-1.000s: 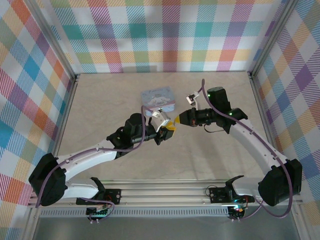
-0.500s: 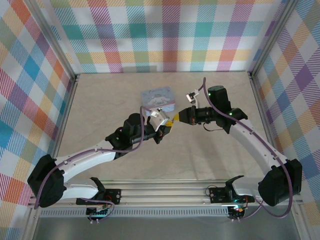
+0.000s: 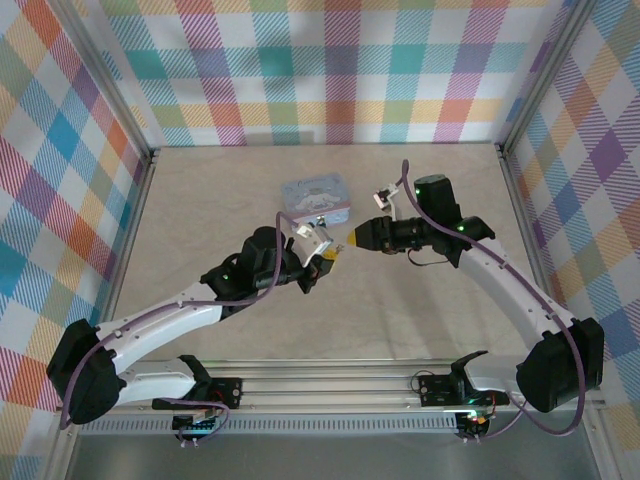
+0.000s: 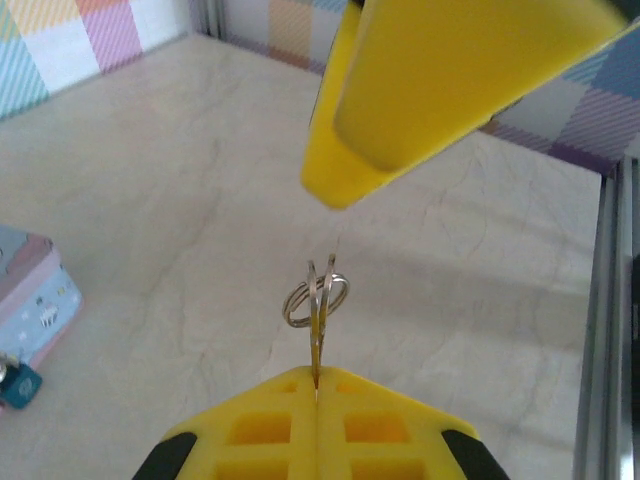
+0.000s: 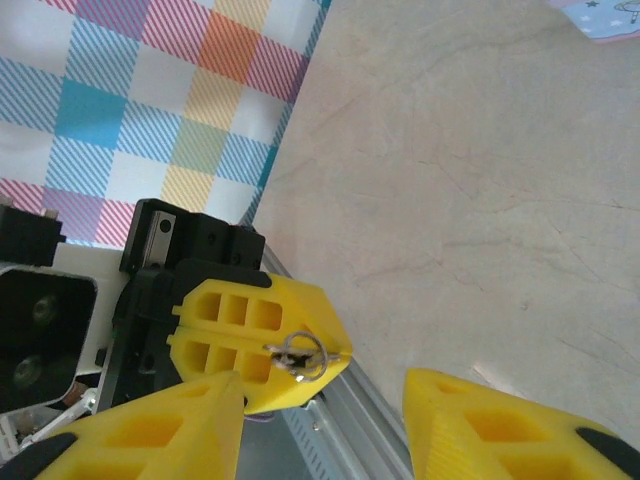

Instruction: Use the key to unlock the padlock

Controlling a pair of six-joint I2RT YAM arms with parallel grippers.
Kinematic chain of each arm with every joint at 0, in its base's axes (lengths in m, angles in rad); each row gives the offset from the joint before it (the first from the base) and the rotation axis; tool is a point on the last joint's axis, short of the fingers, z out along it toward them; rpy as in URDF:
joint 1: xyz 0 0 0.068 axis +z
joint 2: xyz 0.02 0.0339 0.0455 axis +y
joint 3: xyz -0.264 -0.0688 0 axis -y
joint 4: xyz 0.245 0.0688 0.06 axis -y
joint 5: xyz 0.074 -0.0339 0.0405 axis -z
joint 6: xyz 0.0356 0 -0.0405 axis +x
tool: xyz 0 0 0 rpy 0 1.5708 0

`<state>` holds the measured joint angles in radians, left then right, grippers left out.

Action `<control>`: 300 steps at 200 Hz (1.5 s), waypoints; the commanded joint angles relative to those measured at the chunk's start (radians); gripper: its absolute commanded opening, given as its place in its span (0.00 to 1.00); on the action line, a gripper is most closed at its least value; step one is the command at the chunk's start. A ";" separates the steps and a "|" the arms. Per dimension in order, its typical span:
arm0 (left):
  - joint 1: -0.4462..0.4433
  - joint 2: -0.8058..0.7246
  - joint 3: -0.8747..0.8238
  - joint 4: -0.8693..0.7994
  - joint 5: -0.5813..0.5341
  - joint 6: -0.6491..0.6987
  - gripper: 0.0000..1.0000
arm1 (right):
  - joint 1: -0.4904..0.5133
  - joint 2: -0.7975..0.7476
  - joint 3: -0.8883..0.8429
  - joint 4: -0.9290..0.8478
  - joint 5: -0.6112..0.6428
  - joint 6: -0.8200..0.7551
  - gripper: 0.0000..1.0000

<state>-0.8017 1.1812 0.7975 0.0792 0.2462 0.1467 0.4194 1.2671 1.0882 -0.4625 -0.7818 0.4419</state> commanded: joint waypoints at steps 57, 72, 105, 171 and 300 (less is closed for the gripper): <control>0.093 0.001 0.198 -0.347 0.295 0.032 0.00 | 0.009 -0.082 -0.057 0.066 -0.203 -0.253 0.52; 0.103 0.009 0.230 -0.419 0.338 0.050 0.00 | 0.017 -0.103 -0.073 0.071 -0.197 -0.328 0.51; 0.112 0.022 0.278 -0.512 0.412 0.097 0.00 | 0.034 -0.103 -0.045 0.012 -0.190 -0.458 0.50; 0.118 0.058 0.321 -0.559 0.479 0.102 0.00 | 0.085 -0.016 0.035 -0.068 -0.255 -0.558 0.51; 0.136 0.104 0.364 -0.633 0.539 0.133 0.00 | 0.130 0.058 0.045 -0.058 -0.212 -0.576 0.24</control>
<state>-0.6773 1.2766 1.1305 -0.5106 0.7483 0.2520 0.5438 1.3106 1.1065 -0.5396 -0.9813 -0.1169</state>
